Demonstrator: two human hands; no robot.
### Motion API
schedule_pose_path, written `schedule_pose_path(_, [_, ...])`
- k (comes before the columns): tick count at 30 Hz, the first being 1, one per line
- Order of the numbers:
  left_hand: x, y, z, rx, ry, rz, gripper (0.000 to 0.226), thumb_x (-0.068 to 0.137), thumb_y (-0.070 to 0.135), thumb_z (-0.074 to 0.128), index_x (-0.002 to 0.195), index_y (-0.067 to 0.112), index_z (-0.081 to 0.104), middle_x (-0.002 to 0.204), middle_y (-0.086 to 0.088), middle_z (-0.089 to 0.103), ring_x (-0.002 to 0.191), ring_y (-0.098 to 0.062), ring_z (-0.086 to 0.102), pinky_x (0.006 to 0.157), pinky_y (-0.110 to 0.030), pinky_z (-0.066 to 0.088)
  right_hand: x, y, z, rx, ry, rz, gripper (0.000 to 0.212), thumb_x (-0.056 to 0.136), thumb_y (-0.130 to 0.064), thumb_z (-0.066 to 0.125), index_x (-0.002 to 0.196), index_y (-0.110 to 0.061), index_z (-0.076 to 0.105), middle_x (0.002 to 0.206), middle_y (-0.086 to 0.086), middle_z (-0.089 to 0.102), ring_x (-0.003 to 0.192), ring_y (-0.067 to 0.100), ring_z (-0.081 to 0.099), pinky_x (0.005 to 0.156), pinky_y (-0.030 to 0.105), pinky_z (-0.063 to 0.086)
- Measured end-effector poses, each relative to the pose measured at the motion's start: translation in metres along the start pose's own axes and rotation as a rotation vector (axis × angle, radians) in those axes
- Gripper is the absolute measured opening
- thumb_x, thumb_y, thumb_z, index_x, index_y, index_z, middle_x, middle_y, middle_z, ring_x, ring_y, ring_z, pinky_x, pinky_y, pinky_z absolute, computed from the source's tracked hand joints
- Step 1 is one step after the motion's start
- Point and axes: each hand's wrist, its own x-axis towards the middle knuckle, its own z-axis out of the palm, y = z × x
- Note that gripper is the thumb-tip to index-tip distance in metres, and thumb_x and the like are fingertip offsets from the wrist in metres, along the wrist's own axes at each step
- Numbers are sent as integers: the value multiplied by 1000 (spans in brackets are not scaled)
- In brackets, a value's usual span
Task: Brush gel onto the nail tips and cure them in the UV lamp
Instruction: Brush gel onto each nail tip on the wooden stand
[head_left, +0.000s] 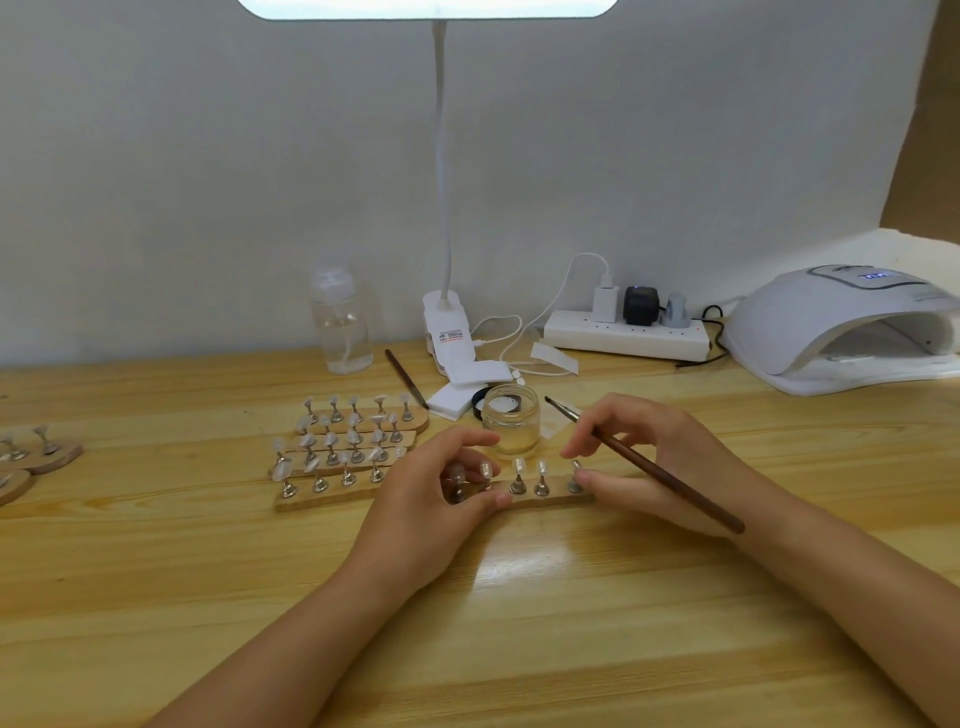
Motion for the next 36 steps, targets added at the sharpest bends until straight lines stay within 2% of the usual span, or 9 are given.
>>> schedule_pose_path(3, [1,1,0,-7,-1,-1,42,71,16,76,98,40,54,84,12,65,81,4,57,75,-12,45,1,1,0,20,-14,1,21,75,-13,73,90,-22,63,91,-22,65,86,-4,61,79,14,47])
schedule_pose_path(6, [1,1,0,0,-3,-4,42,71,16,75,98,41,54,85,12,65,83,3,57,76,-14,46,1,3,1,58,-12,-4,19,76,-10,72,91,-18,63,87,-13,67,84,-1,63,79,17,50])
schedule_pose_path(12, [0,2,-1,2,-11,-2,43,72,15,75,98,42,53,86,12,65,83,4,57,76,-13,46,-1,8,4,229,49,23,19,77,0,70,89,-11,62,86,-3,70,81,6,67,75,13,50])
schedule_pose_path(17, [0,3,-1,-11,-7,-10,43,72,15,75,97,43,53,87,12,64,84,0,58,79,-16,47,0,10,4,333,163,104,22,76,-1,70,88,-16,61,85,-2,71,78,10,69,68,12,50])
schedule_pose_path(21, [-1,4,0,-5,5,2,45,72,16,76,98,44,52,91,15,62,84,4,57,77,-12,47,1,4,5,400,286,133,23,76,-3,70,90,-17,61,83,-3,71,77,8,69,65,10,49])
schedule_pose_path(26, [-3,9,3,41,83,119,34,71,30,73,95,45,54,93,20,61,92,9,54,78,-5,39,3,-12,16,399,336,50,25,75,1,70,89,-18,60,81,-1,70,74,6,67,68,11,50])
schedule_pose_path(29, [-4,12,3,36,119,252,26,72,39,64,97,36,62,93,19,63,93,6,56,79,-5,38,2,-22,26,320,294,-41,26,75,-1,71,91,-17,60,86,0,68,79,6,66,73,15,51])
schedule_pose_path(33, [-4,11,4,5,138,346,17,76,27,68,92,20,71,88,12,66,85,-1,60,75,-10,42,0,-29,38,263,274,-148,26,75,-2,72,92,-18,61,87,-3,67,80,7,65,74,15,50])
schedule_pose_path(36, [-4,11,4,-23,158,350,12,75,22,68,87,21,71,84,10,68,81,-3,62,74,-18,48,-2,-30,42,226,271,-189,24,75,-6,71,94,-16,61,88,-4,66,83,8,65,76,17,50])
